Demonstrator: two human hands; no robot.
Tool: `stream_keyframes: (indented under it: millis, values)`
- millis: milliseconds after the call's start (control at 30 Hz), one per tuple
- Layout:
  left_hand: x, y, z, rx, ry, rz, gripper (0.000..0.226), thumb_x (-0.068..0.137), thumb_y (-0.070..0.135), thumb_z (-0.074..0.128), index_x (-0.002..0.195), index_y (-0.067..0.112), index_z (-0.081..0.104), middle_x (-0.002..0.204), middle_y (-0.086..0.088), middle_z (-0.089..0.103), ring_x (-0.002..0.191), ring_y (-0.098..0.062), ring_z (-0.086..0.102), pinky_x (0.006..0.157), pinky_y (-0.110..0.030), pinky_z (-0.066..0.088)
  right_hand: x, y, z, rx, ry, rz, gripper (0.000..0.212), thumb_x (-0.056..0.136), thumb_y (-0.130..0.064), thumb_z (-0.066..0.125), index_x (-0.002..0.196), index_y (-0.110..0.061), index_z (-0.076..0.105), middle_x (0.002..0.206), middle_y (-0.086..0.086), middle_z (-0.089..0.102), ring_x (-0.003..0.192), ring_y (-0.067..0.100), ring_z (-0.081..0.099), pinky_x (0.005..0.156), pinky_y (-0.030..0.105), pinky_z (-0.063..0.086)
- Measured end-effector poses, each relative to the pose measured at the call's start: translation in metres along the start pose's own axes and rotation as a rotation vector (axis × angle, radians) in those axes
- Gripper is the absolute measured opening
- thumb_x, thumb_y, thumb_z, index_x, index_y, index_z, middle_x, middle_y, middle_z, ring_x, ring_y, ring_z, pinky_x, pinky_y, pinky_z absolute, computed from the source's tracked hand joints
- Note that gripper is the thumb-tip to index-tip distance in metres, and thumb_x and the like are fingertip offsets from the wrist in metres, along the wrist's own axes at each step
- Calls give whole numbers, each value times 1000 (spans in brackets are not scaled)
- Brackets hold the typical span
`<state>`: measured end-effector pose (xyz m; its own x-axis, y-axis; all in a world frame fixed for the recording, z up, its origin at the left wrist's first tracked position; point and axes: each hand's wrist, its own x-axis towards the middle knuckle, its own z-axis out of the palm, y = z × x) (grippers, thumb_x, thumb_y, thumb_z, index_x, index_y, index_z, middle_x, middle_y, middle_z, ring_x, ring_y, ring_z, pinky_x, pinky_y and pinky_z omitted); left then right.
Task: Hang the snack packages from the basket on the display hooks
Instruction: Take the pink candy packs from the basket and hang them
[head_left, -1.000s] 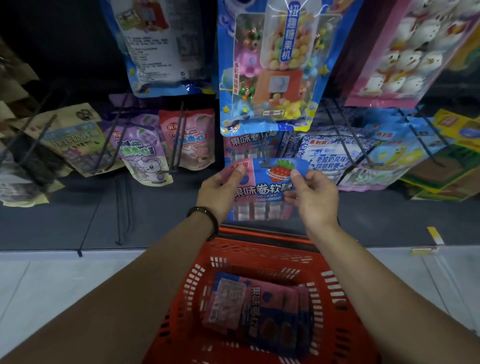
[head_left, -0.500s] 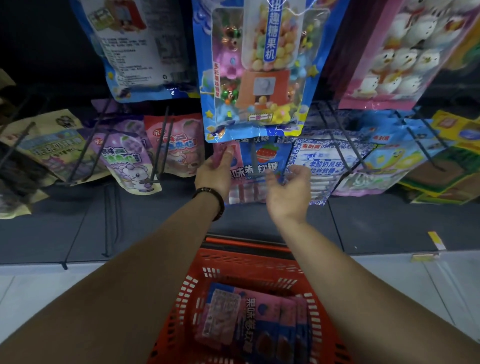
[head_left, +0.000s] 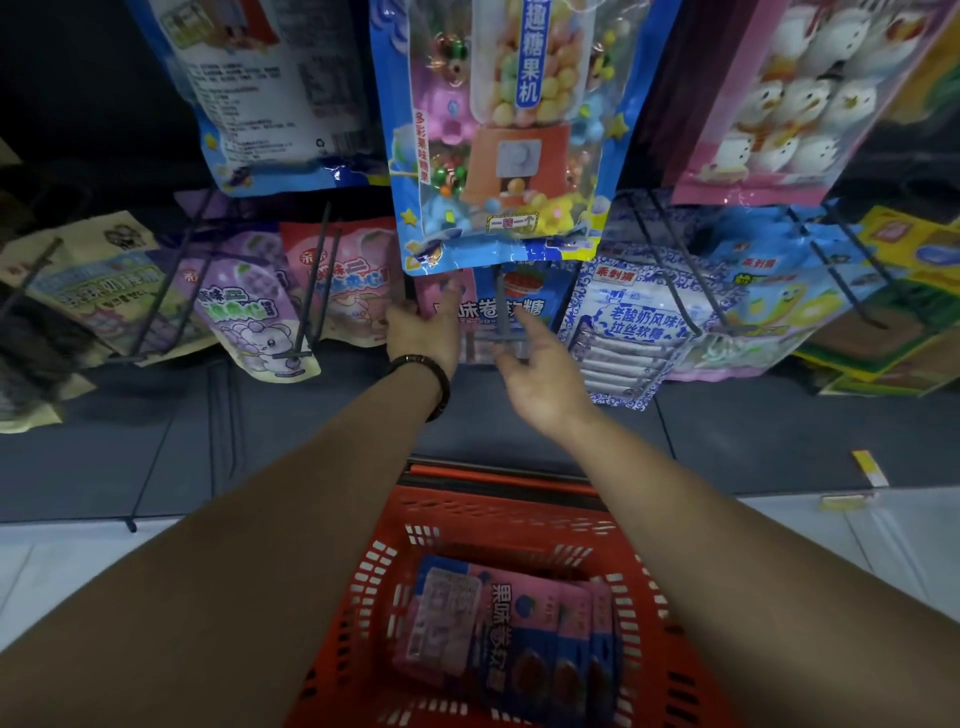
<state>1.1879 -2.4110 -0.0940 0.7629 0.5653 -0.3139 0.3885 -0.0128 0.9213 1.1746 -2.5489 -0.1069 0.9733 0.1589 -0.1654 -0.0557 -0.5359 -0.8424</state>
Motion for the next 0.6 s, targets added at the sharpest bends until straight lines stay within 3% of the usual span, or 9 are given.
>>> stream_keyframes:
  millis: [100,200,300,400,533,600]
  values:
    - [-21,-13,-18,91,-55,-40,64,92,46,72,143,14,50,140,-4,61,131,-27,58,107,-35,45,-27,7,-5,-43,-24,10,61,104,-31,63,160,-20,42,157,9,53,143,26,53,122,39,40]
    - [-59,-28,-47,177,-194,-6,19,93,29,75,105,21,63,100,4,70,105,-25,69,97,-40,56,-68,24,-11,-69,46,31,43,102,-26,66,143,-17,60,137,6,67,123,22,63,110,33,47]
    - [-117,-40,-84,440,-494,147,7,97,25,70,95,18,71,84,11,71,77,-1,65,79,-18,52,-113,53,-10,-27,91,126,17,100,-19,68,116,-18,72,106,-2,74,98,16,68,88,23,47]
    - [-162,-55,-111,681,-720,280,8,97,27,68,93,23,74,94,12,75,86,5,66,80,-13,47,-154,97,2,-27,47,311,12,98,-17,68,98,-26,76,100,-7,77,98,16,71,86,24,49]
    - [-181,-70,-110,1094,-928,370,19,98,43,62,112,32,69,114,8,72,105,-13,65,89,-30,53,-197,165,32,-89,-140,642,16,101,-18,65,105,-11,79,97,5,71,94,22,67,74,29,47]
    - [-182,-71,-99,1221,-1028,338,31,100,47,58,125,29,64,122,4,67,110,-19,63,92,-36,53,-210,196,47,-122,-195,736,22,96,-23,66,113,-11,73,109,12,74,101,31,72,79,36,55]
